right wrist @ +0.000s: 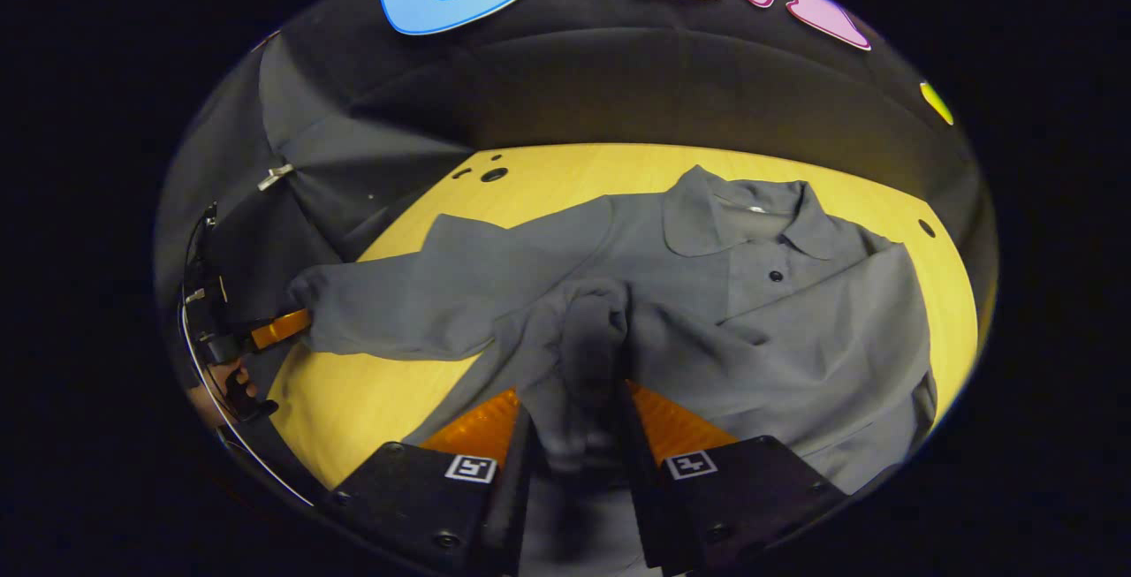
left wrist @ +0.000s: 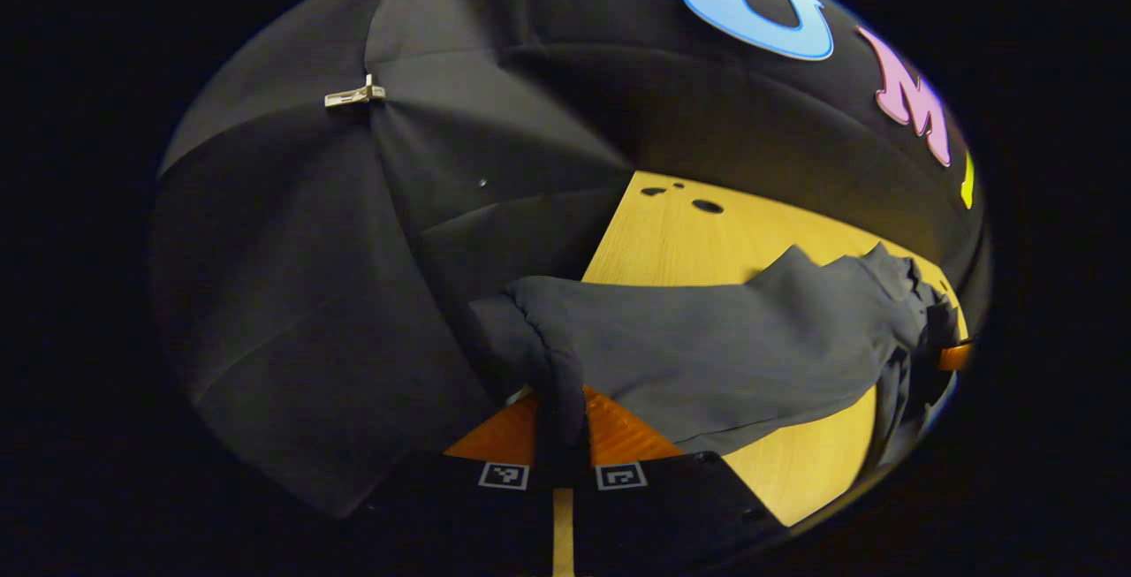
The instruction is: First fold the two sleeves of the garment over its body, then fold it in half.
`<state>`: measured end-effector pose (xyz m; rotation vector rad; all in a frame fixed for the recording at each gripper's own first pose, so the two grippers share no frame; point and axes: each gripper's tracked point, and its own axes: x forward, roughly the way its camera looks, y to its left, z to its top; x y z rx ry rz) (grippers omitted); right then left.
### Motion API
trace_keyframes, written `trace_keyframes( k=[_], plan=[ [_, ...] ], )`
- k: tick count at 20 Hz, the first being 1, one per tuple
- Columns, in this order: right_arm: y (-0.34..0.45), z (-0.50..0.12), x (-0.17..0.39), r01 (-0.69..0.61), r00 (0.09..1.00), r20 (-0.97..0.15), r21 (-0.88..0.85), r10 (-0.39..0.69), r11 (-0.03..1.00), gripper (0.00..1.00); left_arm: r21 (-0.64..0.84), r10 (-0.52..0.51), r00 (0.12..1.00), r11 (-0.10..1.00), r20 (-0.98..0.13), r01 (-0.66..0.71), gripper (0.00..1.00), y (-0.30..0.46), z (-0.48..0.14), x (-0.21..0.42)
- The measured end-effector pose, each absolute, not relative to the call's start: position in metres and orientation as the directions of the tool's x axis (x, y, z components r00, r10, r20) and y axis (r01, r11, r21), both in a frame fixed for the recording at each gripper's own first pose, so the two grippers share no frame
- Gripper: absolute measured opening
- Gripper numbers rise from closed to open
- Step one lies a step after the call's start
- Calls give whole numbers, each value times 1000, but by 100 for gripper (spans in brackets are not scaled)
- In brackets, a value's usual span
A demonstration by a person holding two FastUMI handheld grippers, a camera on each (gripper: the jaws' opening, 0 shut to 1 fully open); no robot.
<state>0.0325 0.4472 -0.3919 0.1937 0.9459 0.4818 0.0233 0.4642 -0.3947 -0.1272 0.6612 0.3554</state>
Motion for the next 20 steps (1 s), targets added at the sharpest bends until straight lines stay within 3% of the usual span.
trace_keyframes(
  k=[1,3,6,13,20],
  plan=[
    [449,-384,29,-315,487,-715,392,502,864,58,-10,275,747,936,-606,-353,12,461,-385,23],
    [449,-366,26,-314,496,-675,447,546,838,68,-16,273,768,938,-579,-346,12,458,-368,24],
    [433,-342,25,-325,523,-626,481,579,814,75,-28,283,790,935,-544,-355,11,449,-340,27],
    [328,-325,23,-242,608,-635,425,478,872,75,-60,264,855,945,-447,-323,11,398,-259,45],
    [212,-322,14,-106,675,-645,395,358,912,75,-132,148,932,971,-330,-201,11,294,-180,77]
  ],
)
